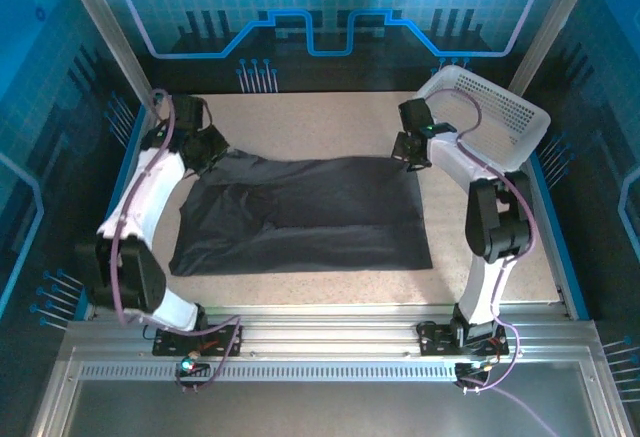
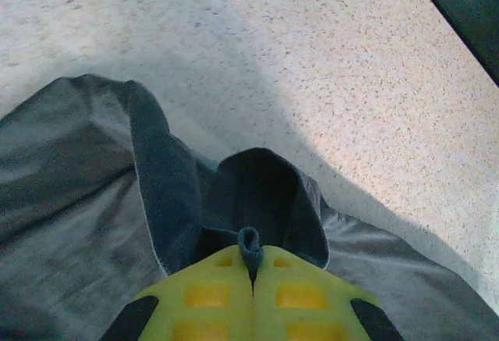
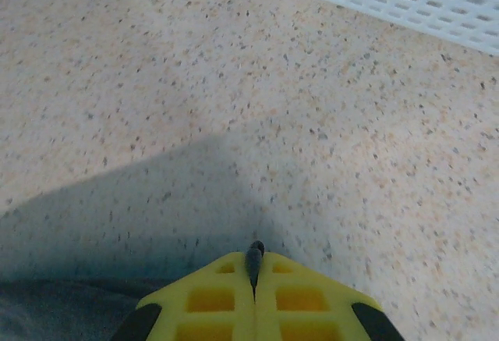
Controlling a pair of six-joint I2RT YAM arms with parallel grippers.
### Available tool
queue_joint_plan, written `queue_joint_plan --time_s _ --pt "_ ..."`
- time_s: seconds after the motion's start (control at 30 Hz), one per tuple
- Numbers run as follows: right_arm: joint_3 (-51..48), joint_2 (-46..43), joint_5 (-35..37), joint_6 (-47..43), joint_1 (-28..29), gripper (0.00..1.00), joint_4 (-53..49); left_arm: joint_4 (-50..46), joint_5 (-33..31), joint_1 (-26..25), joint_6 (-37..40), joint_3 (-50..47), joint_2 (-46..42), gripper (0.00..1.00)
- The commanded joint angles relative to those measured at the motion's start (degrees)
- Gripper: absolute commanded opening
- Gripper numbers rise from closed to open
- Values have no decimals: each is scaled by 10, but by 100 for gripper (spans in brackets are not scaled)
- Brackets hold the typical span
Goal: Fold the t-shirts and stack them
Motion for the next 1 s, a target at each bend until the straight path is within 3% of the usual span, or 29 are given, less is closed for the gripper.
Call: queue_joint_plan --time_s 0.0,0.2,0.37,0.63,0.97 --pt "-51 -45 14 -11 13 0 -12 -48 -59 2 -16 -67 -77 0" --pt "-152 -110 21 20 20 0 -25 -100 -102 8 -64 -191 -193 0" --pt "-194 -111 8 26 21 0 -27 -118 -101 8 -124 -266 -241 0" --pt "-179 -84 32 27 17 0 -55 -173 -123 7 -169 -267 -271 0" --pt "-177 -103 50 32 18 0 -65 -211 -88 -6 -206 -292 -288 0"
